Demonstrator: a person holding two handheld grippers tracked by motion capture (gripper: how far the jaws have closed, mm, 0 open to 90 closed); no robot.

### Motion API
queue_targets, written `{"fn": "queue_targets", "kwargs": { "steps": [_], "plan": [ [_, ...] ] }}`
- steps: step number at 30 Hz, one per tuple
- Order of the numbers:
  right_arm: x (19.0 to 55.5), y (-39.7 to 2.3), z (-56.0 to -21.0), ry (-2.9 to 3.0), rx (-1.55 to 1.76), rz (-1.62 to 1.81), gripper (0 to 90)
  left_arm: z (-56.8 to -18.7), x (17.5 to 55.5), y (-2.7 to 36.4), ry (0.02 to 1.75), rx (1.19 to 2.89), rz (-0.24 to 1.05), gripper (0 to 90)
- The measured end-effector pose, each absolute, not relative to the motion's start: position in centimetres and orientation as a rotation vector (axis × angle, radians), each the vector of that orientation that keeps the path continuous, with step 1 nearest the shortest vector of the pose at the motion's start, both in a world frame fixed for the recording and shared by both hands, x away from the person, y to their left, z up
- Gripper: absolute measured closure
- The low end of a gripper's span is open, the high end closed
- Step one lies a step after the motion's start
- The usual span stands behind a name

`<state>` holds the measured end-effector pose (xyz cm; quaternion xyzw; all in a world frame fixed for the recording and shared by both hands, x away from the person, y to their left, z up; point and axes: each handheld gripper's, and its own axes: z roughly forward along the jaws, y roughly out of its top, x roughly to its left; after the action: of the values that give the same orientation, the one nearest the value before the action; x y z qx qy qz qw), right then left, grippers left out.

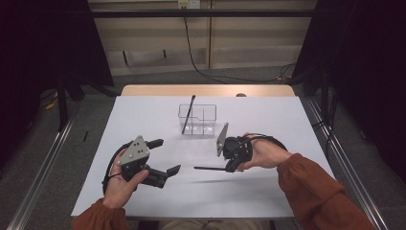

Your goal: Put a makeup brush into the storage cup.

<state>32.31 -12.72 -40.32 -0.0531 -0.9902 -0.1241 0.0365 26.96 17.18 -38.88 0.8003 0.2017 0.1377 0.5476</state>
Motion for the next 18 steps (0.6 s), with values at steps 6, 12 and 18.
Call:
{"fn": "queue_targets", "kwargs": {
  "steps": [6,12,18],
  "plan": [
    [32.2,-12.5,-40.3,-3.04,-0.159,-0.379,84.3,-38.5,27.3,15.8,0.444,1.942,0.286,2.5],
    [32.3,-11.9,-40.1,-3.044,-0.127,-0.391,84.3,-38.5,27.8,14.4,0.409,1.989,0.27,2.8],
    [32.3,-11.8,-40.0,-3.044,-0.132,-0.387,84.3,-38.8,28.3,13.4,0.424,2.052,0.223,2.8]
  ]
}}
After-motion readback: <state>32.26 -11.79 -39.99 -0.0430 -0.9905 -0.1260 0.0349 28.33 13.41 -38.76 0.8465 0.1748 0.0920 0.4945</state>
